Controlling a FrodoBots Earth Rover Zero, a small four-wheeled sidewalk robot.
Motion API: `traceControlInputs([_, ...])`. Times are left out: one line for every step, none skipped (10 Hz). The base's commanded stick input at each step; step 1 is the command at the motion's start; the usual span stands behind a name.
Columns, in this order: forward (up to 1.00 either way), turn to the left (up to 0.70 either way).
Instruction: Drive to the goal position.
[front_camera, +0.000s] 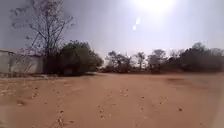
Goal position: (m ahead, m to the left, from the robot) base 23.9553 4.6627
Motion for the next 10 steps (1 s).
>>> traceControlInputs([1.00,0.02])
traceControlInputs([1.00,0.02])
traceControlInputs([1.00,0.02])
traceControlInputs([1.00,0.02])
traceControlInputs([1.00,0.02])
traceControlInputs([1.00,0.02])
traceControlInputs([1.00,0.02])
traceControlInputs([1.00,0.02])
traceControlInputs([1.00,0.02])
traceControlInputs([1.00,0.02])
